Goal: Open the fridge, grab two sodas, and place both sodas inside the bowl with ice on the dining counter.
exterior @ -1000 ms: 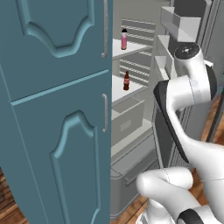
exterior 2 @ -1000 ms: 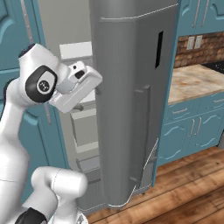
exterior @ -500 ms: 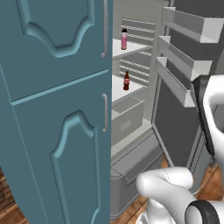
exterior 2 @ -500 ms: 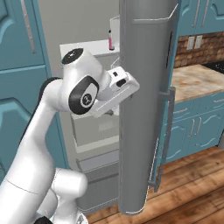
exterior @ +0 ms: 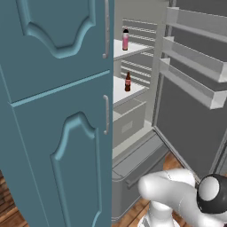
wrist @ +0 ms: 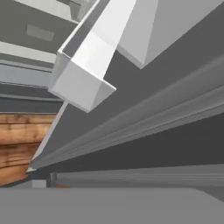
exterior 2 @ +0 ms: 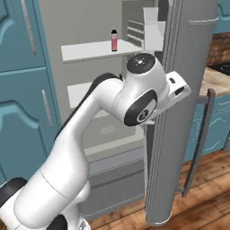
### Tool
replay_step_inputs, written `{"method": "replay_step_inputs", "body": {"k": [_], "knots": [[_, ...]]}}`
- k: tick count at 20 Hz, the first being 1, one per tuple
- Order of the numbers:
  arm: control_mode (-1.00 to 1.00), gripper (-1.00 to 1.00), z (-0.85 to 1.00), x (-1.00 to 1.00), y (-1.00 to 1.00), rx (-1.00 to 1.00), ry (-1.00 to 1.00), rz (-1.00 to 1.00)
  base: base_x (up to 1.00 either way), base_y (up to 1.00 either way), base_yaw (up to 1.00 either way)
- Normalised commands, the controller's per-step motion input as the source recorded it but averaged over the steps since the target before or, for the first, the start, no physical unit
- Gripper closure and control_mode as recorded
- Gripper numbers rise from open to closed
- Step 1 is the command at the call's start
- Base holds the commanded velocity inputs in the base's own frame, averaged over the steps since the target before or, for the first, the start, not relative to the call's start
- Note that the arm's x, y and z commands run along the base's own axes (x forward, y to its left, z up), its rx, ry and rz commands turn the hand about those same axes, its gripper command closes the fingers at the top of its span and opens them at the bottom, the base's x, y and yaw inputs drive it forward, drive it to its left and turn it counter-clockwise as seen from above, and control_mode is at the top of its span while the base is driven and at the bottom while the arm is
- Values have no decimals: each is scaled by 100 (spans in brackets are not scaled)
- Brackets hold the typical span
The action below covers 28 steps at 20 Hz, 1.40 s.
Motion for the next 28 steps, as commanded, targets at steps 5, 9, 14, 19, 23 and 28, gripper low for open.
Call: {"method": "replay_step_inputs", "body": {"k": [5,9,14,19,23,28], "knots": [[-100,-100,0,48,-100,7,2,6,0,0,0],[-100,-100,2,3,-91,1,1,0,0,0,0],[-100,-100,2,-68,-49,0,-7,-1,0,0,0],[-100,-100,0,-94,-4,0,-15,0,0,0,0],[-100,-100,0,-49,49,0,-12,0,0,0,0],[-100,-100,0,-1,96,0,-6,-3,0,0,0]]}}
